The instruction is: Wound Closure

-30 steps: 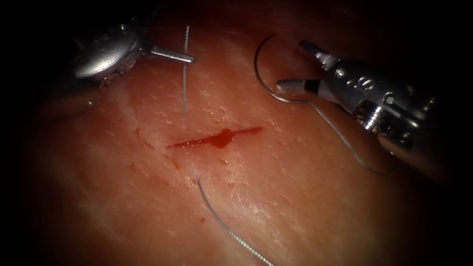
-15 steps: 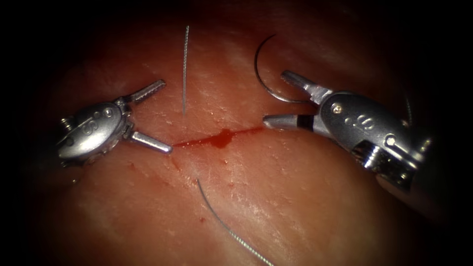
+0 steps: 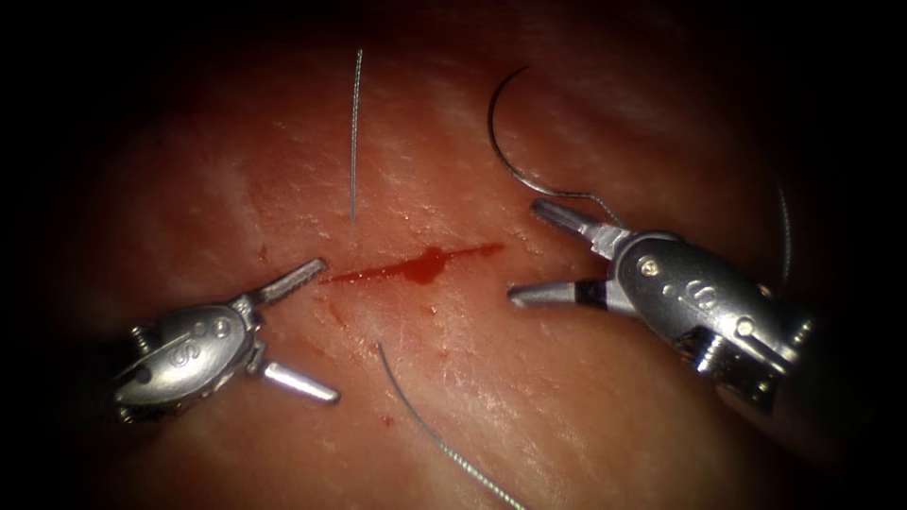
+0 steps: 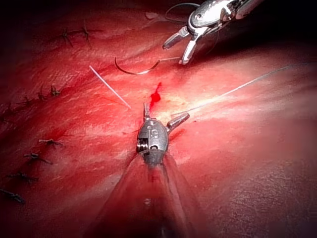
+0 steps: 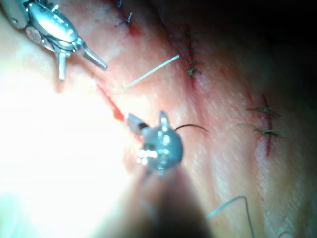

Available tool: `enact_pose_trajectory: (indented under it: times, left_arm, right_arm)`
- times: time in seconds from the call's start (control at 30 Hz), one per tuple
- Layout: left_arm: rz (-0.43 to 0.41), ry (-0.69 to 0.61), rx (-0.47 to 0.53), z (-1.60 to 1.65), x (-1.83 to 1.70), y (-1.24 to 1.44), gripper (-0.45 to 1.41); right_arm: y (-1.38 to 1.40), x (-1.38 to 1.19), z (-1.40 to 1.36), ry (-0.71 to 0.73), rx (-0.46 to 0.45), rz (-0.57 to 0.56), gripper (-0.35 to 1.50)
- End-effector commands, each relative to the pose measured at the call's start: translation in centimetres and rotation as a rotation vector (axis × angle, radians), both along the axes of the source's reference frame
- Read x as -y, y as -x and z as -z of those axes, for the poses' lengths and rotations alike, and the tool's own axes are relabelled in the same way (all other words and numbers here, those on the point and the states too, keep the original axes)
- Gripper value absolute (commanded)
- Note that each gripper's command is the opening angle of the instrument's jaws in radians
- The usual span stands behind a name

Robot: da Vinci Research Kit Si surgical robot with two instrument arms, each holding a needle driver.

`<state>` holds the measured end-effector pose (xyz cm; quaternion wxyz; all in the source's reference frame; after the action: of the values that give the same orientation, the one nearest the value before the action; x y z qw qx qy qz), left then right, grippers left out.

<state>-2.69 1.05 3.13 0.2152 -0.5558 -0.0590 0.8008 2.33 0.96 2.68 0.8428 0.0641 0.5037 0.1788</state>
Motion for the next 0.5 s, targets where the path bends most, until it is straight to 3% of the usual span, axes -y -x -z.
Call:
enact_pose_trajectory:
  times: [0.03, 0.3, 0.5]
  left_arm:
    - [-0.021, 0.012, 0.000, -0.03, 0.02, 0.09, 0.72]
    - [-0.116, 0.069, -0.042, 0.18, 0.29, 0.45, 0.72]
    - [-0.223, 0.118, -0.134, 0.28, 0.61, 0.81, 0.72]
  right_arm:
    - [-0.03, -0.04, -0.02, 0.004, 0.002, -0.002, 1.09]
    - [0.05, 0.10, 0.02, -0.010, 0.014, 0.049, 1.06]
    - [0.13, 0.09, 0.00, -0.012, 0.021, 0.043, 1.06]
